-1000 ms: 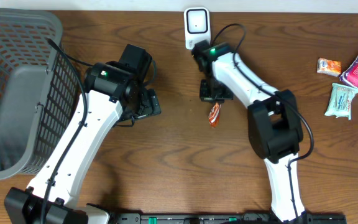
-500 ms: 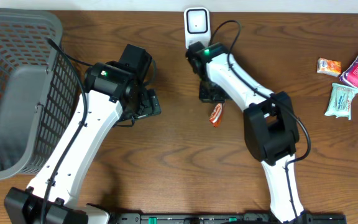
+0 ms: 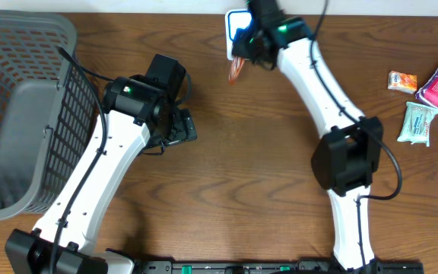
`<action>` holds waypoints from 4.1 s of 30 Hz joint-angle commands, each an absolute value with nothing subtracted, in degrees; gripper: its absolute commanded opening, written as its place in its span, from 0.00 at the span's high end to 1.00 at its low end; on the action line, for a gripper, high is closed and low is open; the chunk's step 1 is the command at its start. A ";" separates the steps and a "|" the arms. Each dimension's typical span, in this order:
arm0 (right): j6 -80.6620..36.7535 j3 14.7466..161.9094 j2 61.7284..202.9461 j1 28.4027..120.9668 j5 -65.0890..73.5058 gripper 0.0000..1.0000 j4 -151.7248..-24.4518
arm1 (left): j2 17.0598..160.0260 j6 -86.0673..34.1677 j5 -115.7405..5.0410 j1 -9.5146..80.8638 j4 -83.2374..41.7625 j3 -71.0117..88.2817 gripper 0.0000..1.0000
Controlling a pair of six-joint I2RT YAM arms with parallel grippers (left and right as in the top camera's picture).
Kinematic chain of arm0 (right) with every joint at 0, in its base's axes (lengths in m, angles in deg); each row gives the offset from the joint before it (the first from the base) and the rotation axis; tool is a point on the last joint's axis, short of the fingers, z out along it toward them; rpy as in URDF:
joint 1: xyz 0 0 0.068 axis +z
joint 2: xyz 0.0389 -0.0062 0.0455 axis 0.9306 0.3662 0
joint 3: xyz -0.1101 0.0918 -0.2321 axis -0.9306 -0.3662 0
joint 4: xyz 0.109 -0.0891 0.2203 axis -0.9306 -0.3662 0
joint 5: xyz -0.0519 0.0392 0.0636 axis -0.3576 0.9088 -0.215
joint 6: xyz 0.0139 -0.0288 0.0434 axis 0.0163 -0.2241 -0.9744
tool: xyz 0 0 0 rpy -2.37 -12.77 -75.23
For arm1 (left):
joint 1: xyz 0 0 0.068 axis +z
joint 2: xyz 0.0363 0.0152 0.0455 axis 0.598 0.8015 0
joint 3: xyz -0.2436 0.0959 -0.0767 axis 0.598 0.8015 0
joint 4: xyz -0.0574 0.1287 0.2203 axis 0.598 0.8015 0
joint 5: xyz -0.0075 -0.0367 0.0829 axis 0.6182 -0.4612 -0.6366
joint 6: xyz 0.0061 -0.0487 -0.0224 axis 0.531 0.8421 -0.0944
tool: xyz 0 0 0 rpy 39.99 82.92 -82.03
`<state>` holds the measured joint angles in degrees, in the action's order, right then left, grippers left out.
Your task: Scan the item barcode
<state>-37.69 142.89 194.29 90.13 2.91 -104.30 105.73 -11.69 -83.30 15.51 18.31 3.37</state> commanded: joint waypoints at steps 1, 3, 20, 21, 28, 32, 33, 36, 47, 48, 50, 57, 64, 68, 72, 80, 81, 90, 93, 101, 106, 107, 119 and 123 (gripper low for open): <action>-37.19 141.78 194.88 87.85 14.71 0.99 -95.68 | 106.02 -12.63 -83.65 15.56 18.53 3.37 0.02; -37.56 140.64 195.51 87.04 18.19 0.99 -89.85 | 106.02 -12.63 -83.65 15.56 18.53 3.37 0.02; -49.60 128.05 197.94 82.52 25.01 0.99 -58.37 | 106.00 -12.65 -83.65 15.56 18.53 3.37 0.02; -49.58 128.05 198.31 82.41 25.01 0.99 -57.94 | 106.02 -12.65 -83.65 15.56 18.53 3.37 0.02; -46.08 128.14 197.72 79.05 27.87 0.99 -53.26 | 106.00 -12.65 -83.65 15.56 18.53 3.37 0.02; -46.11 128.23 193.92 72.86 34.03 0.99 -54.72 | 106.00 -12.65 -83.65 15.56 18.53 3.37 0.02; -45.95 128.23 192.65 70.85 34.05 0.99 -58.07 | 106.02 -12.63 -83.65 15.56 18.53 3.37 0.02; -40.62 128.23 189.11 65.21 31.98 0.99 -69.39 | 106.02 -12.63 -83.65 15.56 18.53 3.37 0.02; -18.74 128.23 180.17 48.07 -0.13 0.99 -103.88 | 106.02 -12.65 -83.65 15.56 18.53 3.37 0.02; -17.69 128.21 180.43 47.18 -1.44 0.99 -105.32 | 106.00 -12.65 -83.65 15.56 18.53 3.37 0.02; -17.17 128.07 181.05 45.60 -3.82 0.93 -107.95 | 106.00 -12.65 -83.65 15.56 18.53 3.37 0.02; -18.54 128.10 181.70 41.98 -3.21 0.01 -113.26 | 106.02 -12.65 -83.65 15.56 18.53 3.37 0.02; -21.78 128.10 175.54 41.45 7.41 0.01 -122.59 | 106.02 -12.65 -83.65 15.56 18.53 3.37 0.02; -21.98 128.05 168.11 41.84 9.46 0.01 -129.08 | 106.00 -12.63 -83.65 15.56 18.53 3.37 0.02; -21.93 127.07 158.99 44.36 10.25 0.01 -135.09 | 106.00 -12.65 -83.65 15.56 18.53 3.37 0.02; -20.31 102.96 129.81 56.10 10.32 0.01 -131.75 | 106.00 -12.65 -83.65 15.56 18.53 3.37 0.02; -21.08 100.60 126.99 57.14 10.43 0.01 -131.86 | 106.00 -12.65 -83.65 15.56 18.53 3.37 0.02; -26.89 90.46 107.04 60.20 11.28 0.01 -142.02 | 106.02 -12.65 -83.65 15.56 18.53 3.37 0.02; -26.87 90.46 103.17 60.20 11.26 0.01 -146.04 | 106.02 -12.63 -83.65 15.56 18.53 3.37 0.02; -23.64 90.46 98.14 60.20 8.11 0.01 -149.10 | 106.00 -12.63 -83.65 15.56 18.53 3.37 0.02; -23.64 90.07 98.03 60.20 8.53 0.01 -147.46 | 106.02 -12.63 -83.65 15.56 18.53 3.37 0.02; -23.66 89.72 98.03 60.20 8.66 0.01 -146.37 | 106.02 -12.63 -83.65 15.56 18.53 3.37 0.02; -18.48 68.89 85.14 68.40 18.25 0.01 -124.12 | 106.02 -12.63 -83.65 15.56 18.53 3.37 0.02; -18.44 63.38 79.06 70.32 15.04 0.01 -116.34 | 106.02 -12.63 -83.65 15.56 18.53 3.37 0.02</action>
<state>-19.51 66.63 83.06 69.06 16.68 -120.75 105.73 -11.69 -83.28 15.51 18.33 3.41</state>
